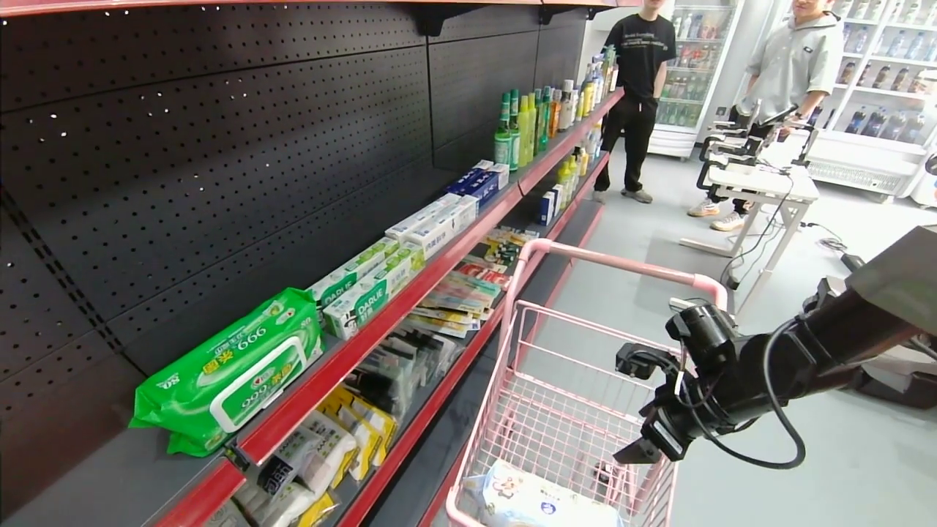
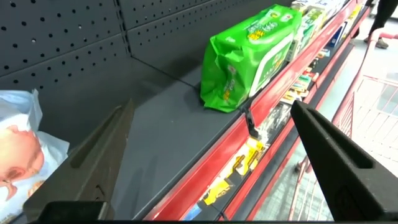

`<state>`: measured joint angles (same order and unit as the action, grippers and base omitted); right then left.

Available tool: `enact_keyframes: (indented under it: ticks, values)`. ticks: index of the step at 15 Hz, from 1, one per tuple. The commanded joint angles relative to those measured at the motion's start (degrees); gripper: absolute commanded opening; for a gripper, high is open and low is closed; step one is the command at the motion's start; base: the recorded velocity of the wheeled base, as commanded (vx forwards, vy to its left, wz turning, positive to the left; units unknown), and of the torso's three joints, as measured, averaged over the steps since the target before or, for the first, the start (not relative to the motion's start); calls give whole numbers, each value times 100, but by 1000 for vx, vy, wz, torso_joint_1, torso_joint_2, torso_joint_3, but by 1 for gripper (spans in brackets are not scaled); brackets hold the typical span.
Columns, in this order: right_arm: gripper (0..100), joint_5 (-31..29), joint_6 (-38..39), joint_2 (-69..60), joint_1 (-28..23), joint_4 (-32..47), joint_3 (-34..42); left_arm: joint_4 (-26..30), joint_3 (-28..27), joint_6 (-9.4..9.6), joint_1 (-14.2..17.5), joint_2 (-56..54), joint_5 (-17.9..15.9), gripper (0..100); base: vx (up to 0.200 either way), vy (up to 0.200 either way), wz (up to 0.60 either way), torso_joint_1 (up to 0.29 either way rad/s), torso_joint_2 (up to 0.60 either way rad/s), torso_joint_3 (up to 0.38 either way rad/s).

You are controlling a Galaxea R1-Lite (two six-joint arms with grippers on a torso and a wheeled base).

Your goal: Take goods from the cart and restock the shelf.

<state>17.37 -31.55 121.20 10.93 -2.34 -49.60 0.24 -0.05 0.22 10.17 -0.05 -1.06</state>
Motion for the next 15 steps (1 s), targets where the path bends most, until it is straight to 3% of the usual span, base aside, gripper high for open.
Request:
enact_keyframes:
  ticks: [1, 7, 15]
  values:
    - [100, 3, -9, 53, 137, 6, 56, 2, -4, 4, 3, 5, 1, 100, 0, 0, 0, -124, 271, 144]
    - [100, 3, -194, 53, 559, -3, 249, 2, 5, 4, 3, 5, 9, 100, 0, 0, 0, -128, 299, 164]
    - [100, 21, -405, 255, 638, -12, 381, 2, -4, 4, 3, 5, 9, 100, 0, 0, 0, -83, 202, 113]
